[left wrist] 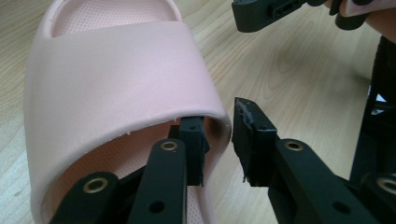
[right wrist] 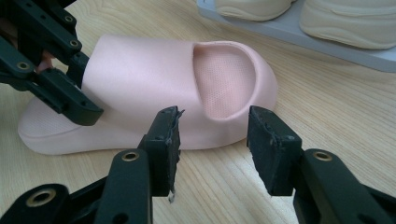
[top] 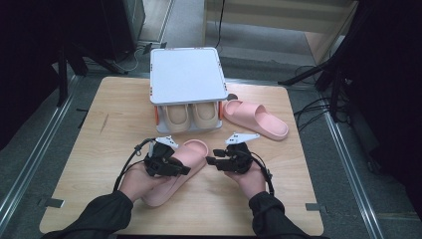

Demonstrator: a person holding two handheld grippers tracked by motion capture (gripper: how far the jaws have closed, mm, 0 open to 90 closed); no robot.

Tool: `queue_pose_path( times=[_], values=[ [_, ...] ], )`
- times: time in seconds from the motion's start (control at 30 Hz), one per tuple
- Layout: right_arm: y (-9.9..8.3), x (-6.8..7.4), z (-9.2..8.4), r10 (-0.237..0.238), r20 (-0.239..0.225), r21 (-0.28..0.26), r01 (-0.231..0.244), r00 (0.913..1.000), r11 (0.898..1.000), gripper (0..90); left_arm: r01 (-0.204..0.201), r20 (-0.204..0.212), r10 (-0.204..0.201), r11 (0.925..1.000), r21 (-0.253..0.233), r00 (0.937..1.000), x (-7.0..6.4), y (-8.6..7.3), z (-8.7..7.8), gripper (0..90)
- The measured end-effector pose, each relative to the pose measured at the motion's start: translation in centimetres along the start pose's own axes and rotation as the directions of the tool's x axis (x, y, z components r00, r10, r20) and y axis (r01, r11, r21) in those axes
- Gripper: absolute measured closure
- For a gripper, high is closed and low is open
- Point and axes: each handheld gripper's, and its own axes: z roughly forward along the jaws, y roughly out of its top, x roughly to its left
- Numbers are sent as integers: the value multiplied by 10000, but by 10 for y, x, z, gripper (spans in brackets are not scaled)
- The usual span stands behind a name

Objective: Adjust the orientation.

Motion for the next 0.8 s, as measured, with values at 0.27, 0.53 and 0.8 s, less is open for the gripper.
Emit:
queue_pose_path(
  times=[0.27, 0.53, 0.8],
  values=[
    [-2, 6, 4, -285, 16, -68, 285, 9996, 9996, 652, -235, -157, 232, 9996, -176, 9996, -3, -5, -31, 817],
    [-3, 16, 13, -158, -261, 111, 161, 9995, 9998, 799, 279, -639, -312, 9983, -519, 9975, 26, -12, -47, 885],
    [-6, 27, 23, -350, -535, 554, 379, 9980, 9977, 887, 969, -1097, -1038, 9931, -658, 9885, 53, -20, -42, 886]
  ],
)
